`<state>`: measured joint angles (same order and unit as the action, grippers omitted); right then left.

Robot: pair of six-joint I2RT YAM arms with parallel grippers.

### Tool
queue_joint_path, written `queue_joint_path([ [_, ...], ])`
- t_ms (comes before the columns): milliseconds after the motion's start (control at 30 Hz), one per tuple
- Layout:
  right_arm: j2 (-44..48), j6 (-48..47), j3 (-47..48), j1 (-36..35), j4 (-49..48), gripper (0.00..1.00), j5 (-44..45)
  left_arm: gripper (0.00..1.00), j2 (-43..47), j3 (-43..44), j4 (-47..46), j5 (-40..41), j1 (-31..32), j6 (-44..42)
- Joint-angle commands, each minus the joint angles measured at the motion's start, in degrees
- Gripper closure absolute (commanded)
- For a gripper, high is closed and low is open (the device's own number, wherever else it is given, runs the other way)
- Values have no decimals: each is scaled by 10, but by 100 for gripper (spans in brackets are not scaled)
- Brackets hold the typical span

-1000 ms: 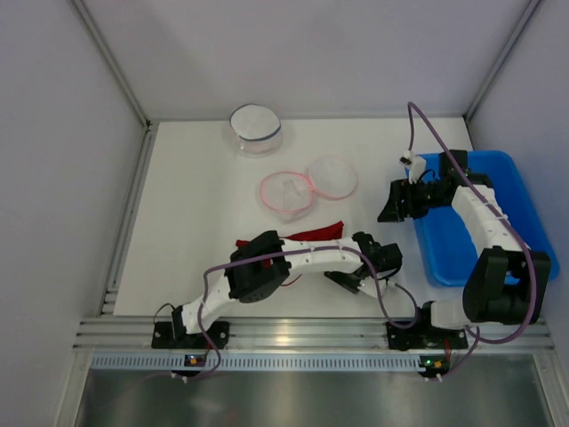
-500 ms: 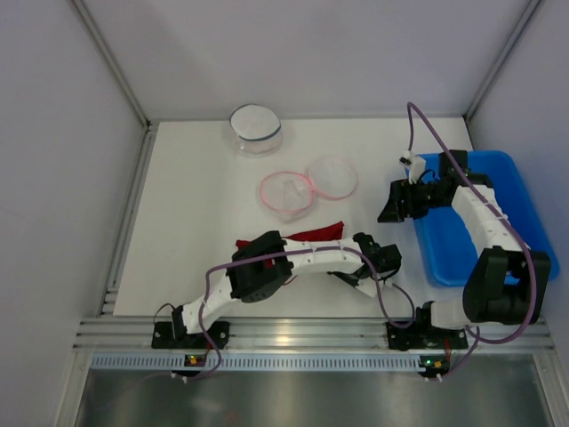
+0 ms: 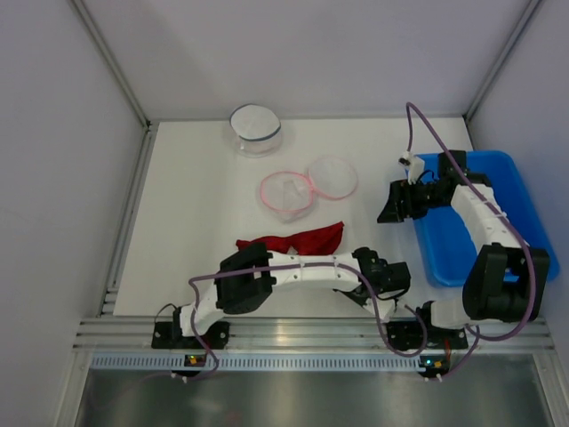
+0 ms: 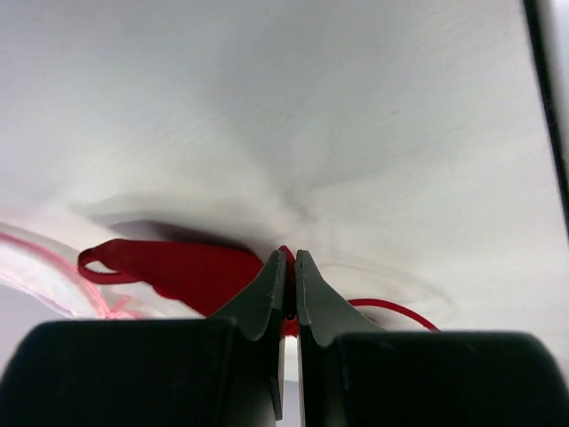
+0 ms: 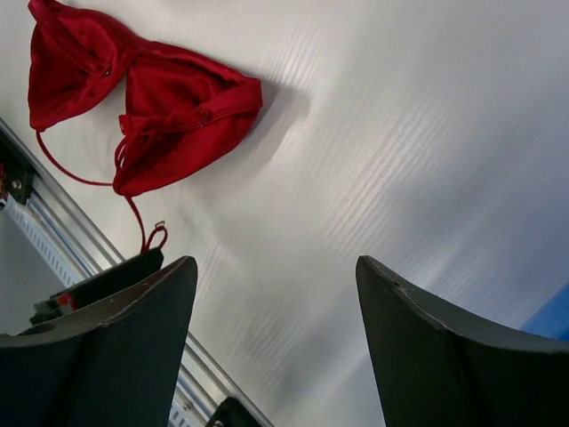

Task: Place the bra in the laundry bag and zip it closed
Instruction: Adjust the bra at the center of the board.

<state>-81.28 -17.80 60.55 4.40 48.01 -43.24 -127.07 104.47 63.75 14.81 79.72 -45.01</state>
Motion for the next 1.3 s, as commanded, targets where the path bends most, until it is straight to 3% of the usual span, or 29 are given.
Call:
queue_joint_path([
  [0,-3,-5,26,5,-3,27,-19,100,54,41,13,-14,3,18],
  [233,-8,-12,27,4,4,27,-25,100,88,90,10,-1,-25,34],
  [667,-22,-23,21,5,12,27,-37,100,112,115,-9,-96,-164,33],
  [1133,-21,5,-17,-5,-11,27,-32,100,94,-9,-157,-145,-202,35],
  [1267,-28,12,-20,-10,-16,27,-39,91,106,-41,-196,-144,-211,41],
])
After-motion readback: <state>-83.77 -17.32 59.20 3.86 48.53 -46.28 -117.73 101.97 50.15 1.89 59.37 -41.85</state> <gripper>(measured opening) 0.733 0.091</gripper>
